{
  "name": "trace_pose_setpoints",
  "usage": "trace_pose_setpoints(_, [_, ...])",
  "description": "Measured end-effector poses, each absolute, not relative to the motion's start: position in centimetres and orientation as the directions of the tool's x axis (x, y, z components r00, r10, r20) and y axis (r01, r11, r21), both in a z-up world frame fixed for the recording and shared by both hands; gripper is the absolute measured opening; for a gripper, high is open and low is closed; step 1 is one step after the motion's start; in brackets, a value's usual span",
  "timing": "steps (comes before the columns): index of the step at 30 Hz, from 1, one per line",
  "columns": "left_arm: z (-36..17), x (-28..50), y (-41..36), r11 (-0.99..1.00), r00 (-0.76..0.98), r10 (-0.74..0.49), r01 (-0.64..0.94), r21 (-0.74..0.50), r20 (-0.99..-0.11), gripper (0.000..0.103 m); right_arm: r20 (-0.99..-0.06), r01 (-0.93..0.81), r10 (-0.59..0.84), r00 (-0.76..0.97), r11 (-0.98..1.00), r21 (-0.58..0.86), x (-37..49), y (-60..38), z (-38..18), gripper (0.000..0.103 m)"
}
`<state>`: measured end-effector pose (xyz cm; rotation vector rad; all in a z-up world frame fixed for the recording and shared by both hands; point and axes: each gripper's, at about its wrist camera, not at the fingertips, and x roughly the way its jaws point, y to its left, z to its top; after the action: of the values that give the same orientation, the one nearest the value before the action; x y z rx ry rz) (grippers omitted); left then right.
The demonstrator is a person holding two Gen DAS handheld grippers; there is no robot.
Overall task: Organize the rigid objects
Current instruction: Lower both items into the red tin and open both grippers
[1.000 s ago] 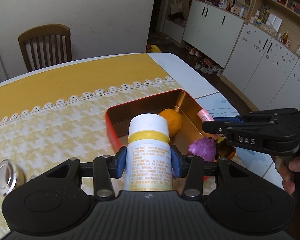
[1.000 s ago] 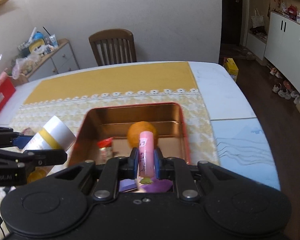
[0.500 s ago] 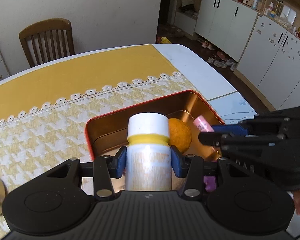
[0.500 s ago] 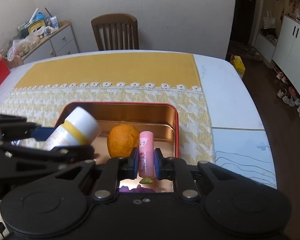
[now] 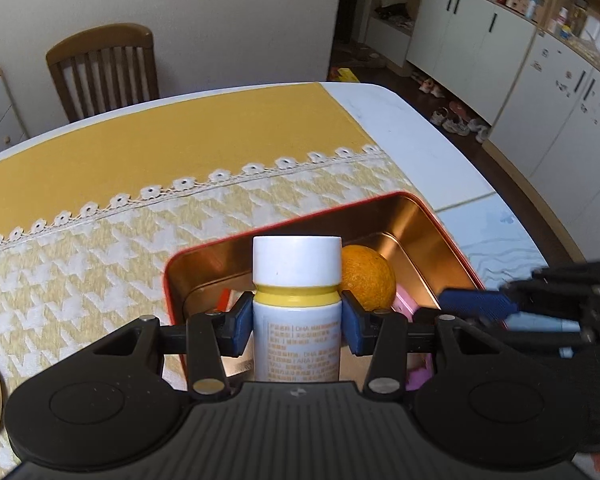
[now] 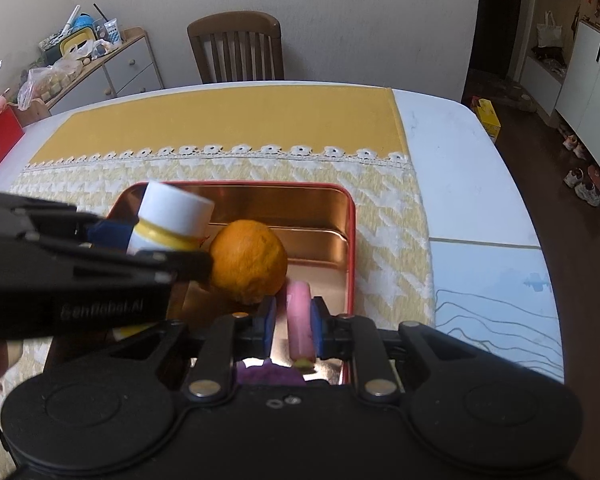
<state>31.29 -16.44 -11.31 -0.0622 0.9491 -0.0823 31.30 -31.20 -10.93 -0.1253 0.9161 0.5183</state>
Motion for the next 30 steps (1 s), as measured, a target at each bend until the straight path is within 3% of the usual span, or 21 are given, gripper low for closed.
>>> trace_pose_setpoints(8, [-11.5, 31.0, -15.2, 0.987, 0.559, -0.13, -0.007, -0.162, -0.819, 0.044, -0.771, -0.483, 0.396, 0.499, 0.866, 0.132, 30.4, -31.6, -10.3, 0.026])
trace_pose_setpoints(23, [-8.4, 27.2, -15.0, 0.989, 0.624, -0.139, 0.054, -0.135, -0.769, 0.049, -0.727, -0.478, 0.43, 0.536, 0.864, 0.158, 27.8, -31.9, -8.1, 0.04])
trace_pose_setpoints(30, [-6.6, 24.2, -13.6, 0.989, 0.664, -0.145, 0.073, -0.13, -0.734, 0.058, -0.7, -0.485, 0.441, 0.561, 0.861, 0.154, 25.5, -31.4, -6.8, 0.056])
